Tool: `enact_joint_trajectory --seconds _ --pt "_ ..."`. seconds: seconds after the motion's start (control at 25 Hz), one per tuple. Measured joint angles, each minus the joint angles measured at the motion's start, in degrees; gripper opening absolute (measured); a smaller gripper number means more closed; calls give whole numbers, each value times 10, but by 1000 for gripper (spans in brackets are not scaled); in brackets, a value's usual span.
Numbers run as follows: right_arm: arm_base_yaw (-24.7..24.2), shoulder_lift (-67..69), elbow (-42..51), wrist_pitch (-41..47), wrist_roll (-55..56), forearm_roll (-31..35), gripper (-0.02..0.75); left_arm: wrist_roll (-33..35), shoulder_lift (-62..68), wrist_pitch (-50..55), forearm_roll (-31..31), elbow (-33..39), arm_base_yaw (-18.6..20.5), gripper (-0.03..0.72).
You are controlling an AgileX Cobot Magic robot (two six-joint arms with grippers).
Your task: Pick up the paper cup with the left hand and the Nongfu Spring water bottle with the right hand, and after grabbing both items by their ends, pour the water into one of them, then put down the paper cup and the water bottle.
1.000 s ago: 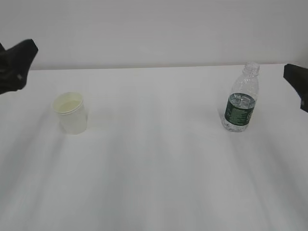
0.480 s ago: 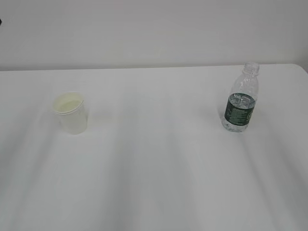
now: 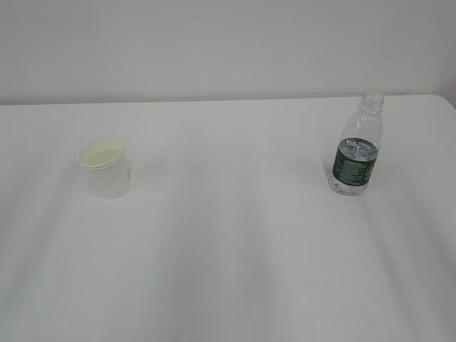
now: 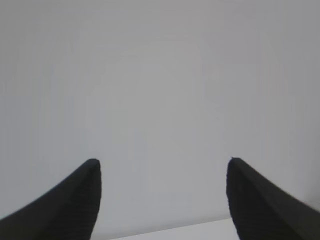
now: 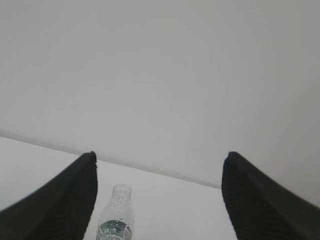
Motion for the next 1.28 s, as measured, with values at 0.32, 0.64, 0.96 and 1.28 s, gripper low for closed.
enact_joint_trajectory --seconds 0.32,0.64,0.96,1.28 --pt "0 -52 -1 32 0 1 590 12 -148 262 41 -27 0 559" --pt "0 -143 -2 136 0 34 590 13 -220 507 45 -137 0 558" --pt "0 -231 -29 285 0 37 590 14 -228 696 29 -271 0 557" --pt "0 -259 -117 465 0 50 590 44 -232 891 -41 -401 0 549"
